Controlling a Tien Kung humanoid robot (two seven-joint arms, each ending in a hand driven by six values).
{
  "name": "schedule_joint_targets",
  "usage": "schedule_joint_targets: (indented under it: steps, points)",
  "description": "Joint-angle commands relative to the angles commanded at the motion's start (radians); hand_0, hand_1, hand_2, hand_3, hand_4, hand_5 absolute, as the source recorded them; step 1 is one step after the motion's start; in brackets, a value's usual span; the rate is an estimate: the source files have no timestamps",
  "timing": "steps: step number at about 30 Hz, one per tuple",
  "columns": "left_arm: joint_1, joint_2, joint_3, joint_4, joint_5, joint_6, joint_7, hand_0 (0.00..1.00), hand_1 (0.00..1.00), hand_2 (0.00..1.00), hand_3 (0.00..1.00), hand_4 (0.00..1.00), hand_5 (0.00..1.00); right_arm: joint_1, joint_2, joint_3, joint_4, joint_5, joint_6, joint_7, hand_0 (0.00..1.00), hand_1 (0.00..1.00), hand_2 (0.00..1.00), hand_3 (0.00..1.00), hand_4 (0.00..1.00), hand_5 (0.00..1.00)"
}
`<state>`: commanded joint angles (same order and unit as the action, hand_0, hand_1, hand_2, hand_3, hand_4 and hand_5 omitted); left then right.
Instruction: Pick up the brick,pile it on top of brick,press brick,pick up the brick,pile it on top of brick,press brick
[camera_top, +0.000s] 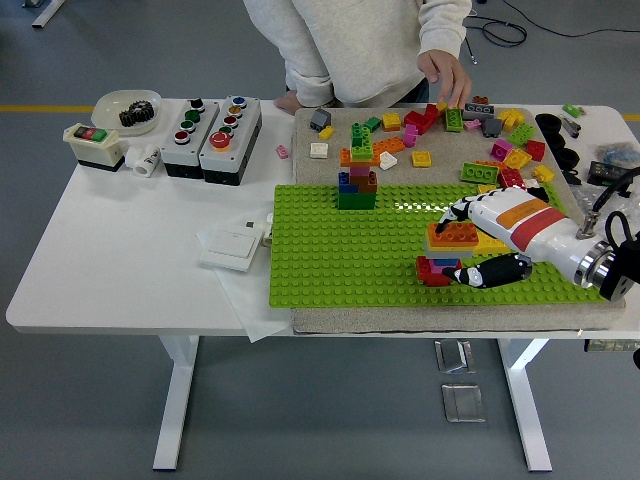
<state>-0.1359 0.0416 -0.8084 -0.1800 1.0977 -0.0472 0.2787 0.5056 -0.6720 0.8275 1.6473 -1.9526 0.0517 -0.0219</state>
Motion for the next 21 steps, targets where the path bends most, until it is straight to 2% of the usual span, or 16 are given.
schedule_joint_targets:
  steps: [21]
  points:
    - [0.002, -0.002, -0.002, 0.000, 0.010, 0.000, 0.001, 0.785, 0.735, 0.637, 0.558, 0.582, 0.599, -0.007, 0.002, -0.003, -0.025, -0.012, 0.004, 0.000, 0.683, 0.671, 0.726, 0.614, 0.760, 0.390]
